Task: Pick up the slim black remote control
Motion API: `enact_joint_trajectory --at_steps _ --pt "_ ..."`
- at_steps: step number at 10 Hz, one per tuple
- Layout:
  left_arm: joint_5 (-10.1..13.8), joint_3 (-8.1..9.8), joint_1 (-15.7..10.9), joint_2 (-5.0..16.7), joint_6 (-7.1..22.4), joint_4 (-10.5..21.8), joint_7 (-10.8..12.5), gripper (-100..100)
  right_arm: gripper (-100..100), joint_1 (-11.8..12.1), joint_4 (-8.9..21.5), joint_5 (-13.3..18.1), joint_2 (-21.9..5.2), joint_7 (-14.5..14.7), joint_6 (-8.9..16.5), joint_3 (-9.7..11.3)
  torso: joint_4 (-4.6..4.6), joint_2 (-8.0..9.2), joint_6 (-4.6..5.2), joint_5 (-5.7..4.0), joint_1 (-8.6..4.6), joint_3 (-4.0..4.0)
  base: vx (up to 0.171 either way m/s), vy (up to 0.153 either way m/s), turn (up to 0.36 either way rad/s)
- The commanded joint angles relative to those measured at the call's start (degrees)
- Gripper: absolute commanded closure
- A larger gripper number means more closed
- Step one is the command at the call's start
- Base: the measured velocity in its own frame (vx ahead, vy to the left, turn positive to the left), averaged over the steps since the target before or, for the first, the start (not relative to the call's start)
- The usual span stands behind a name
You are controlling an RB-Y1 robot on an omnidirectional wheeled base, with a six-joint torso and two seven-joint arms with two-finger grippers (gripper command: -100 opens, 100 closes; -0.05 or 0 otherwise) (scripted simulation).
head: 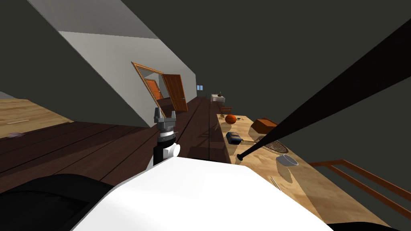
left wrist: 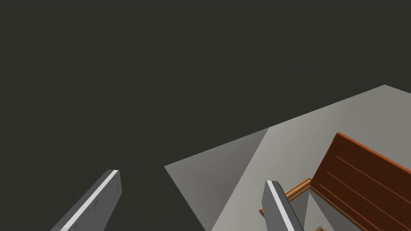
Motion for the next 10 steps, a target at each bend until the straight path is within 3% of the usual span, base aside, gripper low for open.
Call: enact_joint_trajectory --at_steps 1,4,5,6,9,10 --pt "0.0 0.0 0.0 0.0 0.0 0.0 0.0 0 100 0.0 0.0 0.0 0.0 0.0 0.0 0.0 0.0 0.0 0.0 0.0 0.0 0.0 0.0 0.0 0.0" --pt "0.0 0.0 0.0 0.0 0.0 0.0 0.0 0 100 0.0 -0.1 0.0 0.0 0.1 -0.2 0.0 0.01 0.03 0.02 -0.1 -0.26 0.02 0.0 0.0 0.0" --pt "0.0 0.0 0.0 0.0 0.0 0.0 0.0 0 0 0.0 -0.1 0.0 0.0 0.1 -0.2 0.0 0.01 0.03 0.03 -0.1 -0.27 0.02 0.0 0.0 0.0" --pt "0.0 0.0 0.0 0.0 0.0 0.0 0.0 0 100 0.9 -1.0 0.3 -1.5 -0.7 -1.2 -0.7 0.01 0.02 0.03 -0.1 -0.27 0.02 0.013 0.023 -0.093" --pt "0.0 0.0 0.0 0.0 0.0 0.0 0.0 0 100 0.8 -0.5 0.3 -1.9 -0.4 -1.9 -1.0 -0.02 -0.06 0.05 -0.05 -0.11 -0.04 0.014 0.027 -0.024" --pt "0.0 0.0 0.0 0.0 0.0 0.0 0.0 0 0 0.8 -0.6 0.3 -1.9 -0.5 -1.9 -1.0 -0.02 -0.03 0.05 -0.07 -0.18 -0.02 0.0 0.0 0.0"
